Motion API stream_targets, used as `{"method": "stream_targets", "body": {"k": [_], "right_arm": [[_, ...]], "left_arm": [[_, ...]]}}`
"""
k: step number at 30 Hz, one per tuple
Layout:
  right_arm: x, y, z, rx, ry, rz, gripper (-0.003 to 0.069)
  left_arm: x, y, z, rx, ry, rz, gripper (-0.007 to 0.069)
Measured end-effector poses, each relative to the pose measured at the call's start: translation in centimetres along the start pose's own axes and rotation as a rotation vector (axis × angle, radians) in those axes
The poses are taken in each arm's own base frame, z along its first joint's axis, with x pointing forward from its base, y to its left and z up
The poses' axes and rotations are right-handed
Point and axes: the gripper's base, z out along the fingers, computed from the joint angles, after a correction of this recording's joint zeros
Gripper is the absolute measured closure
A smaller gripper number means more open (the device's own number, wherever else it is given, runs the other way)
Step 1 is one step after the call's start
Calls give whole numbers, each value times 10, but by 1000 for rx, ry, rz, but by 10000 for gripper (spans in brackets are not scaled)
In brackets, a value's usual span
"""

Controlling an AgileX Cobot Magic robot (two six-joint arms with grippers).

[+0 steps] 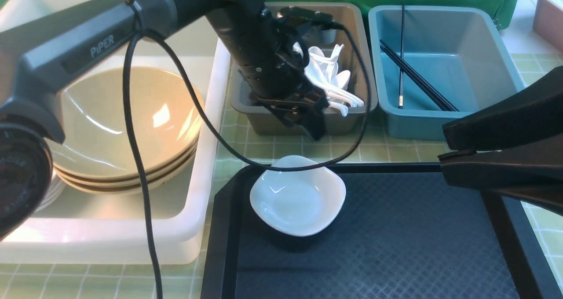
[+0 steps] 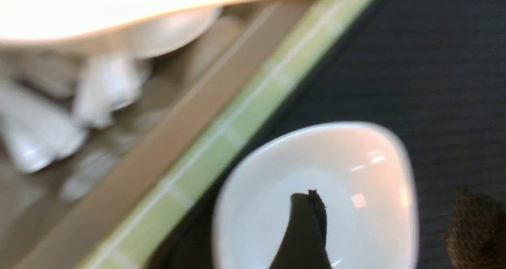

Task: On green table put chopsticks spoon bowls plates into blue grey white boxes.
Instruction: 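Grasp the small white bowl on the black tray by its rim with the left gripper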

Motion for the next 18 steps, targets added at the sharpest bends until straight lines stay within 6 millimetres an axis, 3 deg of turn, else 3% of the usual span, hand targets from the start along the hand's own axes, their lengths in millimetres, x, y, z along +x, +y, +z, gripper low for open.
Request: {"method": "stream_targets", "body": {"k": [4, 9, 13, 18], "right_arm": [[0, 0, 0, -3, 2, 0, 424], [1, 1, 0, -13, 7, 0, 424], [1, 1, 0, -12, 7, 0, 424], [1, 0, 1, -5, 6, 1, 424]], "left_arm": [[1, -4, 3, 40, -10, -16, 207], [24, -5, 14, 40, 77, -94, 207], [42, -7, 8, -5, 133, -83, 207], [47, 1, 11, -84, 179, -47, 207]]}}
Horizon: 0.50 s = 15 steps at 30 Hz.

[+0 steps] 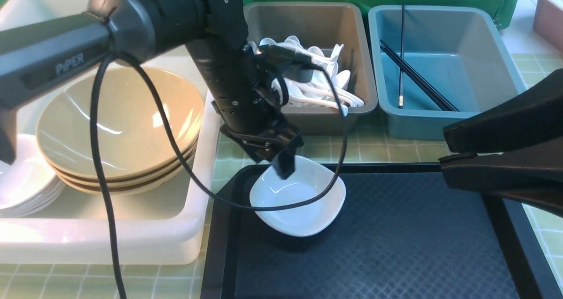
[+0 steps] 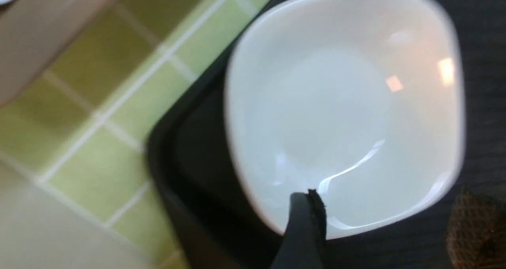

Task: On green table put chopsticks spoon bowls plates into blue grey white boxes.
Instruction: 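Grasp the small white bowl on the black tray by its rim with the left gripper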

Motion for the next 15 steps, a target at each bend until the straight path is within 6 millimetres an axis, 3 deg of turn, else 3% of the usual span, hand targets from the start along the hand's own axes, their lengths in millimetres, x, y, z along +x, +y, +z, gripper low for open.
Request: {"method": "stream_targets", "body": {"k": [3, 9, 15], "right_arm": [[1, -3, 3, -1, 6, 8, 424], [2, -5, 5, -6, 13, 14, 424], [2, -6, 6, -11, 19, 18, 424]], "left_arm": [[-3, 3, 8, -6, 3, 9, 207], [-4, 16, 54, 18, 96, -9, 207], [-7, 20, 58, -6, 65, -10, 197]]}}
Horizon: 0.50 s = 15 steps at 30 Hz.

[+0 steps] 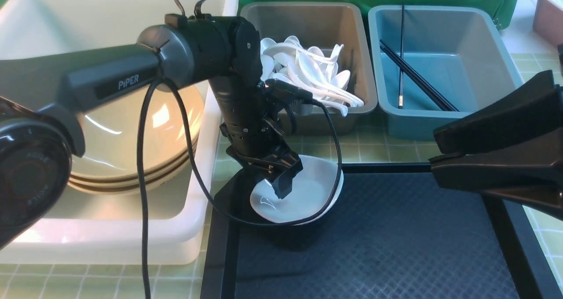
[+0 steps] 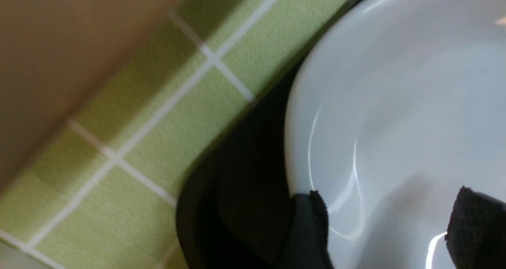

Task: On green table put chopsticks spoon bowls plates into blue grey white boxes.
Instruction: 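Grasp the small white bowl on the black tray by its rim with the left gripper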

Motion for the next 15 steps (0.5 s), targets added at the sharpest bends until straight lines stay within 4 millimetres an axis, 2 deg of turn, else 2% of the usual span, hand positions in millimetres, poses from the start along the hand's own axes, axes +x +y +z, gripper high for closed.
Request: {"method": "stream_targets", "body": {"k": [7, 15], "right_arm": [[0, 0, 0, -2, 1, 0, 424], [0, 0, 0, -4, 2, 0, 424]], "left_arm": [[1, 1, 1, -5, 15, -7, 117], [-7, -1, -9, 3, -15, 14, 100]]}}
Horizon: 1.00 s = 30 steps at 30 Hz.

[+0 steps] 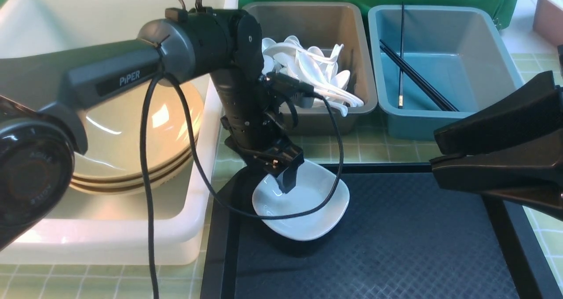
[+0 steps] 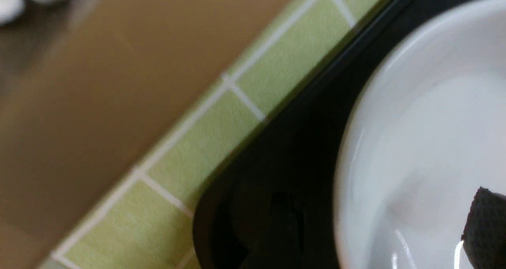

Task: On green table put chopsticks spoon bowls plates into blue grey white boxes.
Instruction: 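Grasp the small white bowl on the black tray by its rim with the left gripper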

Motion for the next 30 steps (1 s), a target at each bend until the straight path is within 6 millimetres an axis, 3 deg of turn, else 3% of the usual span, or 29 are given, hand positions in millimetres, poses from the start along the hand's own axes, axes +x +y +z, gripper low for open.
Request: {"method": "stream_targets", "body": {"k": [3, 9, 16, 19, 20, 21, 23, 24, 25, 27, 30], "right_arm": [[0, 0, 0, 0, 0, 0, 424], [0, 1, 0, -10, 5, 0, 424], [1, 2, 0, -18, 9, 0, 424], [1, 2, 0, -19, 10, 0, 424], [1, 2, 0, -19, 10, 0, 424], [1, 2, 0, -19, 10, 0, 424], [1, 2, 0, -20, 10, 0, 424], [1, 2, 0, -20, 10, 0, 424], [1, 2, 0, -20, 10, 0, 424], [1, 2, 0, -20, 10, 1, 424], [1, 2, 0, -21, 11, 3, 424]], "left_arm": [[0, -3, 2, 42, 7, 26, 102], [0, 1, 31, 95, 77, 20, 104], [-4, -3, 33, 171, 35, -2, 110], [-8, -7, 35, 226, 2, 2, 176], [-10, -9, 36, 260, -21, -1, 259], [-10, -10, 36, 263, -23, -1, 271], [-12, -12, 36, 289, -39, 0, 438], [-12, -12, 36, 290, -39, 0, 452], [-12, -13, 36, 295, -43, 2, 548], [-12, -13, 36, 298, -43, 8, 601], [-12, -14, 35, 305, -46, 9, 610]]}}
